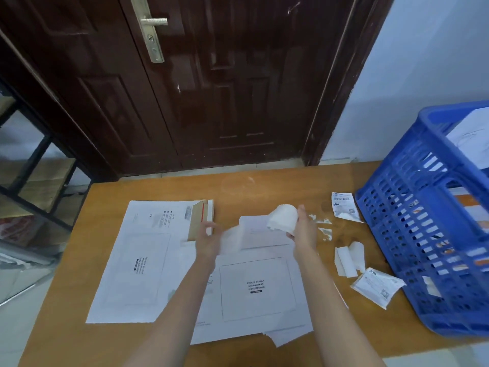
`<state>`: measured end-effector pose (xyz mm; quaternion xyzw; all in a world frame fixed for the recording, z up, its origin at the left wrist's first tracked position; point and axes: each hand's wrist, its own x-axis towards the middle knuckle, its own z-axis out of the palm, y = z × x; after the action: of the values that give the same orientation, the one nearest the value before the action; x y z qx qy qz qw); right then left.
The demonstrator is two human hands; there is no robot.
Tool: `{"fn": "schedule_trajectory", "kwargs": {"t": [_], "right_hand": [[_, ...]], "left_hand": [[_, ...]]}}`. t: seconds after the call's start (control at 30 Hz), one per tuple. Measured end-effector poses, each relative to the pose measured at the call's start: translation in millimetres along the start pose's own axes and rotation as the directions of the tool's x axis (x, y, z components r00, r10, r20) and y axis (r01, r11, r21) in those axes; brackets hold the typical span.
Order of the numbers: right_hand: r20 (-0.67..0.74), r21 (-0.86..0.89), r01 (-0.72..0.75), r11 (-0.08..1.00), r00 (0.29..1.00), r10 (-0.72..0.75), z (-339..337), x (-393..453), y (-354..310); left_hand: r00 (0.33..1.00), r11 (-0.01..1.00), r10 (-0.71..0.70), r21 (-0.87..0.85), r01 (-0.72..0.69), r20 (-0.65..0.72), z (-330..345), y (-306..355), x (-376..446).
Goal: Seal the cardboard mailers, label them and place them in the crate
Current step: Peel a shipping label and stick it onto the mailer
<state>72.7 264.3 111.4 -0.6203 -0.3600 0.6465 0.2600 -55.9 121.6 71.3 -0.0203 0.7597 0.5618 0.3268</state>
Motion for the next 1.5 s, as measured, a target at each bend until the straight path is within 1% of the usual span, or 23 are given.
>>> {"fn": "schedule_trajectory", "kwargs": {"t": [0.1, 0.2, 0.37, 0.43, 0.47, 0.57, 0.63, 0.67, 0.7, 0.77, 0.8, 0.83, 0.87, 0.9, 0.93, 0.97, 1.0, 1.03, 1.1, 1.17, 1.3, 1.4, 1.5], "right_hand": [[0.021, -0.008, 0.013, 1.0, 1.0, -0.013, -19.0, -1.1, -2.7], [-0.012, -0.033, 0.048, 0.998, 0.999, -0.049, -45.4, -4.1, -2.6], [-0.148, 0.031, 0.027, 0.999, 0.989, -0.023, -95.2, -0.5, 2.3], [-0.198, 0.024, 0.02, 1.0, 0.98, -0.015, -116.3, -0.5, 4.3], [-0.22, 0.01, 0.021, 1.0, 0.975, -0.019, -127.2, -1.0, 5.6], [-0.292, -0.016, 0.011, 1.0, 0.956, -0.015, -158.5, -1.6, 12.2], [-0.333, 0.04, 0.01, 0.999, 0.943, 0.004, -176.0, -3.7, 18.1], [-0.354, 0.065, 0.012, 0.998, 0.935, 0.012, -183.0, -5.6, 20.4], [-0.376, 0.084, 0.015, 0.996, 0.926, 0.018, -189.5, -6.9, 22.7], [-0.414, 0.114, 0.026, 0.993, 0.91, 0.023, -199.0, -8.9, 26.6], [-0.428, 0.124, 0.033, 0.992, 0.904, 0.023, -202.0, -9.7, 28.1], [-0.434, 0.132, 0.037, 0.991, 0.901, 0.024, -204.1, -9.8, 29.6], [-0.435, 0.142, 0.037, 0.989, 0.9, 0.028, -205.2, -10.0, 30.6], [-0.431, 0.146, 0.035, 0.989, 0.902, 0.032, -205.8, -9.9, 31.2], [-0.428, 0.15, 0.034, 0.988, 0.903, 0.034, -205.8, -10.2, 31.4], [-0.426, 0.155, 0.035, 0.987, 0.904, 0.035, -205.4, -10.3, 31.2], [-0.426, 0.159, 0.039, 0.986, 0.904, 0.033, -204.7, -10.6, 30.7], [-0.428, 0.159, 0.043, 0.986, 0.903, 0.029, -204.2, -10.9, 29.9], [-0.433, 0.153, 0.052, 0.987, 0.901, 0.019, -203.1, -11.2, 29.4], [-0.433, 0.15, 0.059, 0.987, 0.901, 0.012, -201.9, -12.2, 29.1], [-0.427, 0.162, 0.065, 0.985, 0.904, 0.011, -200.9, -13.2, 31.1], [-0.423, 0.175, 0.058, 0.983, 0.906, 0.021, -200.6, -14.4, 34.0], [-0.425, 0.179, 0.053, 0.982, 0.905, 0.029, -200.3, -16.2, 37.9]], "left_hand": [[0.998, 0.997, 0.02, 0.072, -0.024, 0.057, 42.4, 0.5, -2.8], [0.985, 0.979, 0.023, 0.198, -0.058, 0.174, 86.1, -1.0, -7.0], [0.946, 0.92, 0.0, 0.371, -0.127, 0.323, 154.9, -4.9, -25.7], [0.928, 0.867, -0.037, 0.474, -0.154, 0.37, 178.8, -10.8, -32.9], [0.915, 0.851, -0.062, 0.5, -0.16, 0.398, 190.9, -13.1, -37.3], [0.885, 0.869, -0.092, 0.471, -0.152, 0.455, 228.5, -17.4, -53.1], [0.884, 0.89, -0.132, 0.446, -0.093, 0.448, 247.4, -15.2, -66.0], [0.873, 0.913, -0.19, 0.408, -0.01, 0.449, 253.4, -13.4, -70.5], [0.842, 0.934, -0.266, 0.342, 0.104, 0.469, 259.3, -10.6, -75.3], [0.719, 0.915, -0.399, 0.19, 0.357, 0.569, 269.7, -12.4, -71.9], [0.674, 0.894, -0.418, 0.145, 0.424, 0.609, 271.9, -11.7, -72.6], [0.653, 0.892, -0.409, 0.128, 0.433, 0.638, 273.9, -13.5, -71.2], [0.654, 0.904, -0.407, 0.179, 0.388, 0.638, 275.9, -13.1, -72.7], [0.7, 0.917, -0.398, 0.243, 0.316, 0.593, 276.5, -11.7, -75.9], [0.784, 0.931, -0.344, 0.294, 0.215, 0.517, 277.3, -10.6, -79.5], [0.868, 0.939, -0.247, 0.327, 0.105, 0.43, 277.9, -13.5, -76.9], [0.907, 0.944, -0.171, 0.328, 0.039, 0.384, 275.7, -12.9, -77.5], [0.913, 0.95, -0.151, 0.312, 0.027, 0.379, 274.5, -11.5, -79.1], [0.893, 0.956, -0.178, 0.287, 0.057, 0.414, 271.2, -13.5, -76.7], [0.885, 0.957, -0.167, 0.286, 0.039, 0.436, 268.6, -15.1, -76.8], [0.86, 0.931, -0.099, 0.352, -0.099, 0.501, 267.0, -21.5, -71.2], [0.819, 0.908, -0.123, 0.397, -0.135, 0.56, 265.0, -26.6, -65.8], [0.811, 0.892, -0.173, 0.439, -0.112, 0.558, 262.1, -25.1, -71.4]]}}
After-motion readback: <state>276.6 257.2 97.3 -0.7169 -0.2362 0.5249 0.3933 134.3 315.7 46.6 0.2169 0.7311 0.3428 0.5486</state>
